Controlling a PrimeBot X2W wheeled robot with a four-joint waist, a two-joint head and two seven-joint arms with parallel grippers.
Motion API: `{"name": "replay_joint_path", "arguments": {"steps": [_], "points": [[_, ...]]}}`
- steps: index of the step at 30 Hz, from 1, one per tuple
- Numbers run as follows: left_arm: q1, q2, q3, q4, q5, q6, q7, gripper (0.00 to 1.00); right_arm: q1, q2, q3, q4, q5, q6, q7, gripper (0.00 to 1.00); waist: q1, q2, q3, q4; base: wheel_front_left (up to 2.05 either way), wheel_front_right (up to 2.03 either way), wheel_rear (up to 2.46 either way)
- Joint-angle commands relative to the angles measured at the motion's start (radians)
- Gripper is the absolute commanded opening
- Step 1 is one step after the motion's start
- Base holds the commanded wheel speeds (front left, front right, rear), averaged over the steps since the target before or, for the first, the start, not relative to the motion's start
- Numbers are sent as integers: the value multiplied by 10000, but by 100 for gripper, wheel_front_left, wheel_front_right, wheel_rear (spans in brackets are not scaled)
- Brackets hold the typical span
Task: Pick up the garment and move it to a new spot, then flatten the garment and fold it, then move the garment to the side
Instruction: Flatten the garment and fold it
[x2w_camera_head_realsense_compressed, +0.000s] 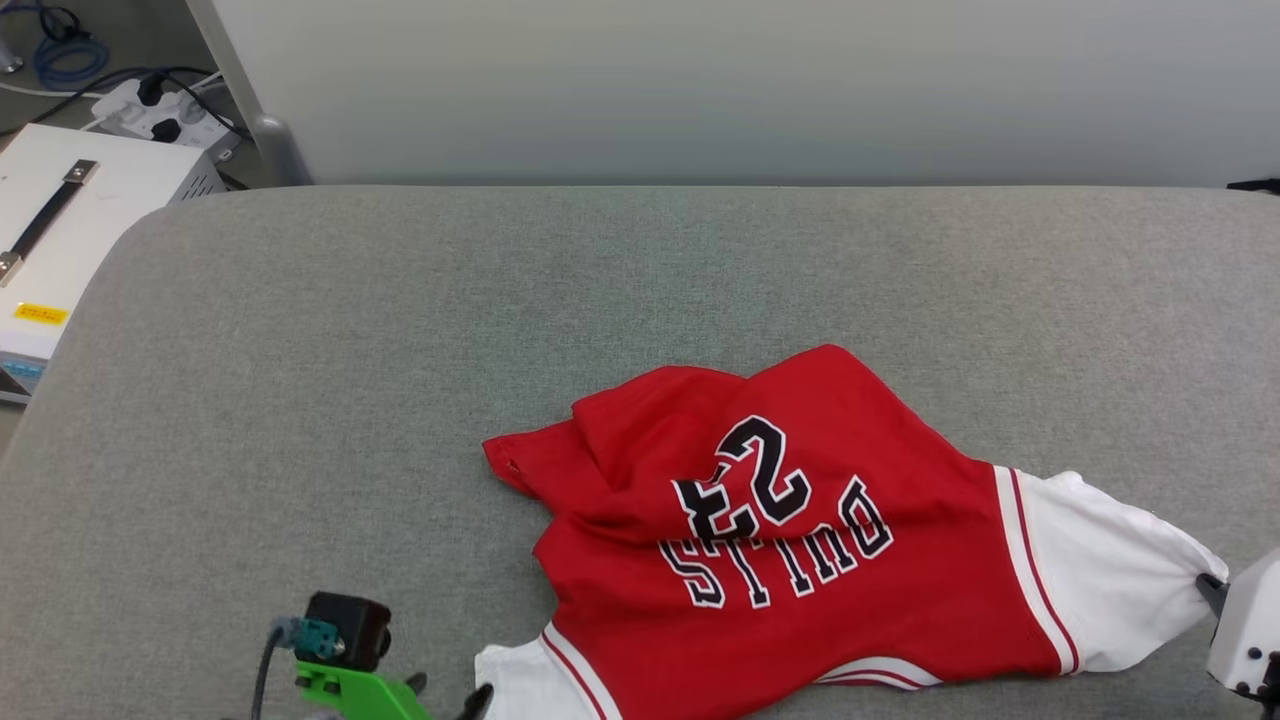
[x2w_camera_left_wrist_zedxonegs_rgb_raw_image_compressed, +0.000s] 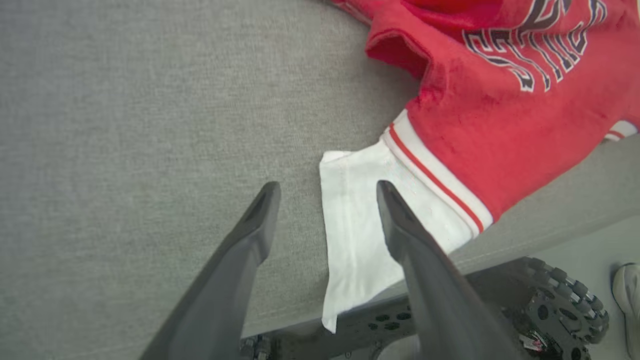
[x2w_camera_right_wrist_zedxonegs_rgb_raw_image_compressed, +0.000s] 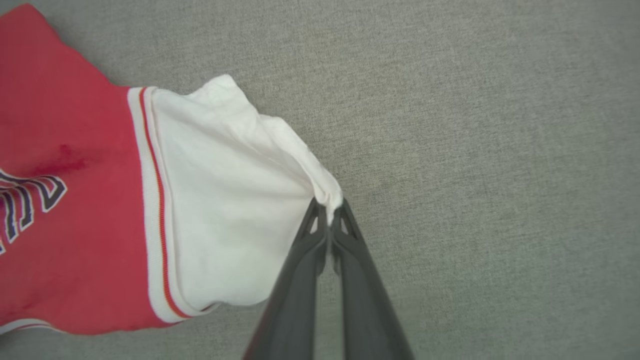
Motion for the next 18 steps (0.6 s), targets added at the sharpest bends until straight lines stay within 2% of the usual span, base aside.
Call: {"name": "replay_joint_path", "arguments": {"steps": [1,10,18], "points": [[164,81,-133,-62,-117,-66,298,100,74,85,-11,-105,-115,-9,43,0,0,-1,69,-32,0,0,0],[-300,-331,-939,891,-207,-455,1343,100,-94,320,43,-429,-155,-9,79,0,0,-1,517,-14,0,0,0],[-887,-1110,-1789,2412,-128,-1223,1882,100,-199,392,98,-482,-208,-9,10,0,0,-1,768,-25,0,0,0]]}}
